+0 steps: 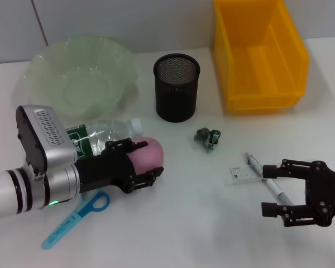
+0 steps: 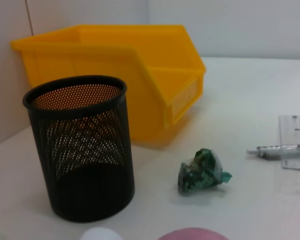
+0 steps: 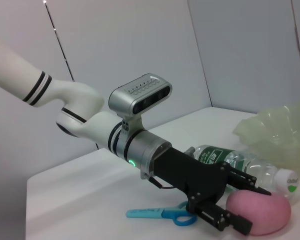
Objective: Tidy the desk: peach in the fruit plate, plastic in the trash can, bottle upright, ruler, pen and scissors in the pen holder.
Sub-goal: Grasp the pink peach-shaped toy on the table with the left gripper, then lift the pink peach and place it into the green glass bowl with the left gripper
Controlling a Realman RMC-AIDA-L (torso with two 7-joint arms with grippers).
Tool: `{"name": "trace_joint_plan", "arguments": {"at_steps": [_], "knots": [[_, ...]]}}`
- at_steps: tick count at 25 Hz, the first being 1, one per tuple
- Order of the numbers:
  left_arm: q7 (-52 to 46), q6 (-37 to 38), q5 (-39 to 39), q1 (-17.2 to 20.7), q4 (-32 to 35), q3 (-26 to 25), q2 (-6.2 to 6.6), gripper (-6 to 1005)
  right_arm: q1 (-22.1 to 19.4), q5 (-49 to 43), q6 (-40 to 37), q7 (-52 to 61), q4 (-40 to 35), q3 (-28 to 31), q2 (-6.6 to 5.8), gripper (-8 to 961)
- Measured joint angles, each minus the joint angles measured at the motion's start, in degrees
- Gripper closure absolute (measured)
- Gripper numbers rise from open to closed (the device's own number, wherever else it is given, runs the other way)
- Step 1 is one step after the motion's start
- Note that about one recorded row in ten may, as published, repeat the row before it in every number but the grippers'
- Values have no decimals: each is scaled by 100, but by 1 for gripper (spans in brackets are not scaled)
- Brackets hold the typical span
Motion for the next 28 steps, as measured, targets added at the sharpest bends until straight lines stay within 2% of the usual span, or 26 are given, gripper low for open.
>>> {"name": "trace_joint_plan", "arguments": {"at_steps": [10,13,16,19,24,28], "knots": [[-10,97,7,8,44,4,12,413,-1,0,-4,45,0,0,21,118],[4,102,6,23,43,5,6,618,0,0,-7,58,0,0,21,118],[11,272,2,30,32,2,12,646,-3,0,-12,63,0,0,23,119],[2,926,7,38,121,-78,26,674,-16,0,-19,67,-1,0,36,119],[13,1897,5,-2,570,-785,44,726,-28,0,-22,75,-1,0,64,118],[-16,2160,1,-91,761,-1156,141,741,-34,1,-28,76,0,0,80,118]]}}
